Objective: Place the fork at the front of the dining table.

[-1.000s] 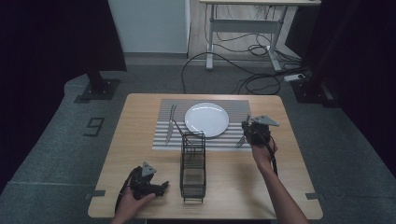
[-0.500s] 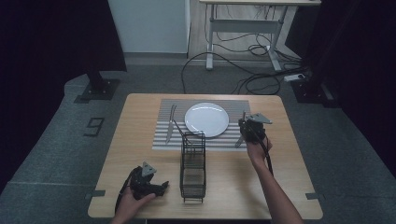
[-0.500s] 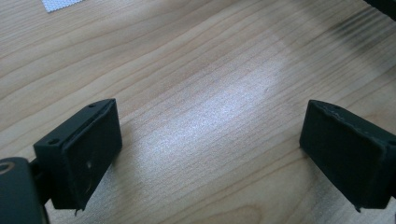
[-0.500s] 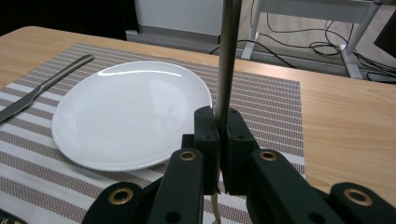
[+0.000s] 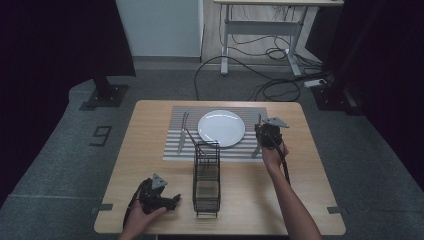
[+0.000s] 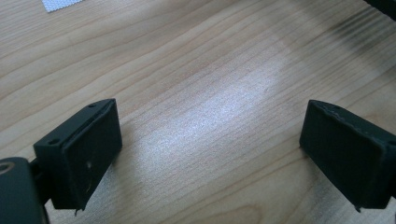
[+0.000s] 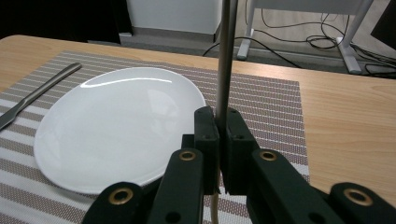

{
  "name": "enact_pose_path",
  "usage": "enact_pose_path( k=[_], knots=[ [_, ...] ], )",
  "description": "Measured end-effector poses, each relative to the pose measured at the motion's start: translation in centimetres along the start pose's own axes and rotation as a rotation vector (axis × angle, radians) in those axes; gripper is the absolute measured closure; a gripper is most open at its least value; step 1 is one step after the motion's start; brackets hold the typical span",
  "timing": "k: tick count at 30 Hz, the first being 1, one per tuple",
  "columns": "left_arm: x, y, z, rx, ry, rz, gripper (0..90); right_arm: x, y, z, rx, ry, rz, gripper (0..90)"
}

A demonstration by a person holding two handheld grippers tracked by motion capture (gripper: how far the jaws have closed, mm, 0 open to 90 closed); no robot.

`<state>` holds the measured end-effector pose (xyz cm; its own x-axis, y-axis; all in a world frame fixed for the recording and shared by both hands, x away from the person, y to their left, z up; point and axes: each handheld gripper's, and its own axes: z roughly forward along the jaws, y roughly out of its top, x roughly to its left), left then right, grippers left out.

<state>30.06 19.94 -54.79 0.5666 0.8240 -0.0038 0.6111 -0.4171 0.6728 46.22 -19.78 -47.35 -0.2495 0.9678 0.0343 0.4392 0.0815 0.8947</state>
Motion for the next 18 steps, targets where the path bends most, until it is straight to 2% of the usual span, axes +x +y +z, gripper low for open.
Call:
enact_pose_path(
  k=[10, 18],
  knots=[
    [0.0, 0.0, 0.0, 0.000, 0.000, 0.000, 5.5, 0.0, 0.1, 1.5, -0.003, -0.024, 0.027, 85.7],
    [0.0, 0.0, 0.0, 0.000, 0.000, 0.000, 5.4, -1.1, -0.1, 2.5, 0.007, -0.035, 0.084, 85.3]
  ],
)
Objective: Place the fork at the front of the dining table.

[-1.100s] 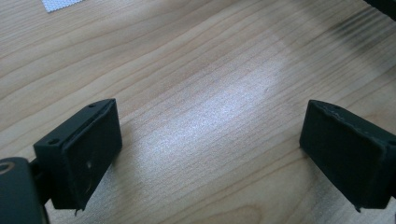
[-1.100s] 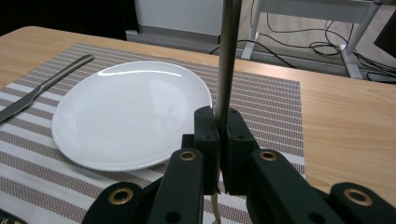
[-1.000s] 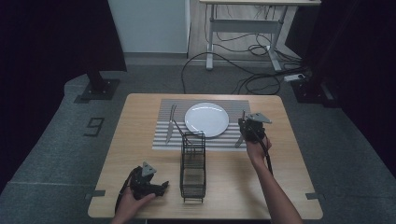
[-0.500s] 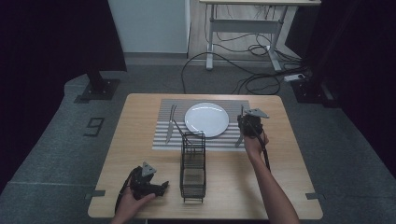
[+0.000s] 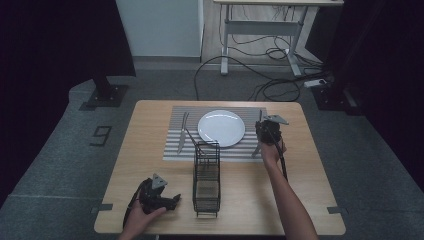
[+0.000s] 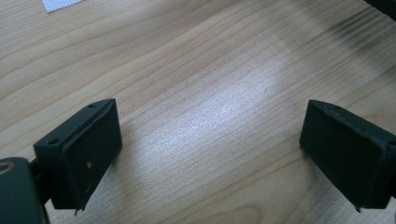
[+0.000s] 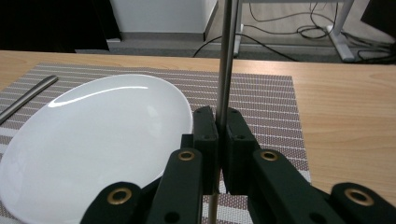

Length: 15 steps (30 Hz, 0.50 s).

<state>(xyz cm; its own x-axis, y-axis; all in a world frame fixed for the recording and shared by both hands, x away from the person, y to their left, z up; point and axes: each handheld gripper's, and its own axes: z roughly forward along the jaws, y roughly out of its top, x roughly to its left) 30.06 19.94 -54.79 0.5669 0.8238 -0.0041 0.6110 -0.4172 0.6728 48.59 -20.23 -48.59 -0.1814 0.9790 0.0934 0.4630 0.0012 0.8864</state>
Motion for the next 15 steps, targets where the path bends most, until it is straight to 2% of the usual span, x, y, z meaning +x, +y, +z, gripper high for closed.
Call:
enact_pose_path(
  k=[7, 15],
  knots=[
    [0.0, 0.0, 0.0, 0.000, 0.000, 0.000, 5.4, 0.4, 0.4, 1.0, 0.025, 0.007, -0.017, 85.6],
    [0.0, 0.0, 0.0, 0.000, 0.000, 0.000, 5.4, 0.6, 0.5, 2.3, 0.056, -0.011, -0.023, 85.4]
  ],
)
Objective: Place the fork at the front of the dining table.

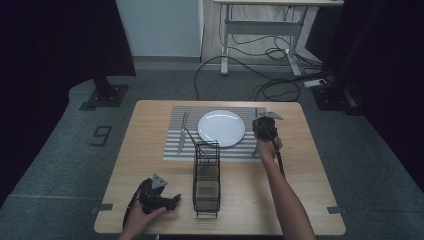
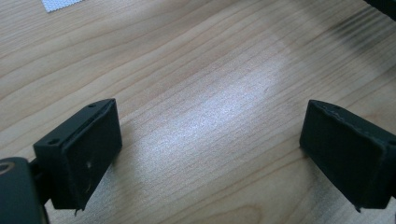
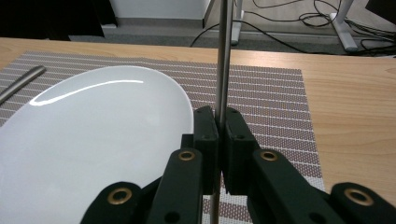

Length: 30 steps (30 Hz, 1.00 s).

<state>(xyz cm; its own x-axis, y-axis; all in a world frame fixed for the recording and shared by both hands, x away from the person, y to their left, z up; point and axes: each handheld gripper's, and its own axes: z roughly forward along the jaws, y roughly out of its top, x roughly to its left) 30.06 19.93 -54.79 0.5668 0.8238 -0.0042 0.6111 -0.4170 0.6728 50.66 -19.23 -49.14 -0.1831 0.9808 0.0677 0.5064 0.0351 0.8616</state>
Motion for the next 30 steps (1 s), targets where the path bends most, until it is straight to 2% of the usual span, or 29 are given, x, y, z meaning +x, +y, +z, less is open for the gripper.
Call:
enact_pose_path(
  k=[14, 22, 30],
  knots=[
    [0.0, 0.0, 0.0, 0.000, 0.000, 0.000, 5.4, 0.0, -0.1, 2.1, 0.054, -0.022, 0.010, 85.1],
    [0.0, 0.0, 0.0, 0.000, 0.000, 0.000, 5.4, 0.0, -0.6, 2.6, 0.070, -0.022, 0.018, 84.6],
    [0.0, 0.0, 0.0, 0.000, 0.000, 0.000, 5.4, -0.7, -0.9, 3.6, 0.100, -0.029, 0.036, 83.4]
  ],
)
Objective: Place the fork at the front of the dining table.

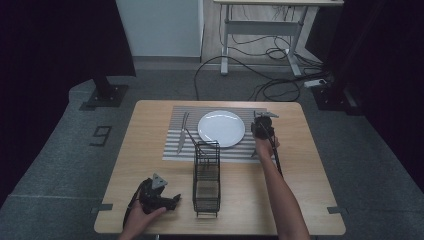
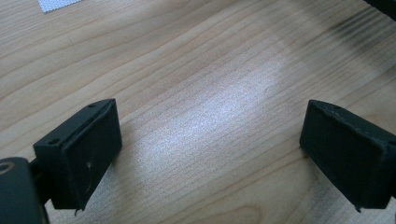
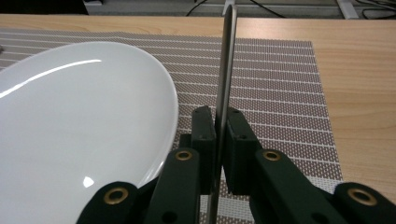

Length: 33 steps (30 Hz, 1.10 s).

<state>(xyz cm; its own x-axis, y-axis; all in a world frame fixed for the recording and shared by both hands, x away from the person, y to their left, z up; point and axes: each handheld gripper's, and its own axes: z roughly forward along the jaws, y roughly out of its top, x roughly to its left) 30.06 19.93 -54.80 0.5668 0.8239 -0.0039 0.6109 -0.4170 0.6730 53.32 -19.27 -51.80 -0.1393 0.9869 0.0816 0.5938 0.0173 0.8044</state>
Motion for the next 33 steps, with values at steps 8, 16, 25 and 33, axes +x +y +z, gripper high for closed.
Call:
enact_pose_path(
  k=[8, 16, 25, 33],
  knots=[
    [0.0, 0.0, 0.0, 0.000, 0.000, 0.000, 5.4, -0.3, -0.6, 1.4, 0.071, -0.012, 0.007, 83.3],
    [0.0, 0.0, 0.0, 0.000, 0.000, 0.000, 5.4, -0.4, -1.1, 2.1, 0.112, -0.005, 0.008, 85.4],
    [0.0, 0.0, 0.0, 0.000, 0.000, 0.000, 5.5, -0.4, -1.1, 2.4, 0.146, -0.028, -0.008, 84.6],
    [0.0, 0.0, 0.0, -0.002, -0.001, 0.001, 6.2, -0.1, -0.7, 2.5, 0.191, -0.040, -0.033, 83.6]
  ],
)
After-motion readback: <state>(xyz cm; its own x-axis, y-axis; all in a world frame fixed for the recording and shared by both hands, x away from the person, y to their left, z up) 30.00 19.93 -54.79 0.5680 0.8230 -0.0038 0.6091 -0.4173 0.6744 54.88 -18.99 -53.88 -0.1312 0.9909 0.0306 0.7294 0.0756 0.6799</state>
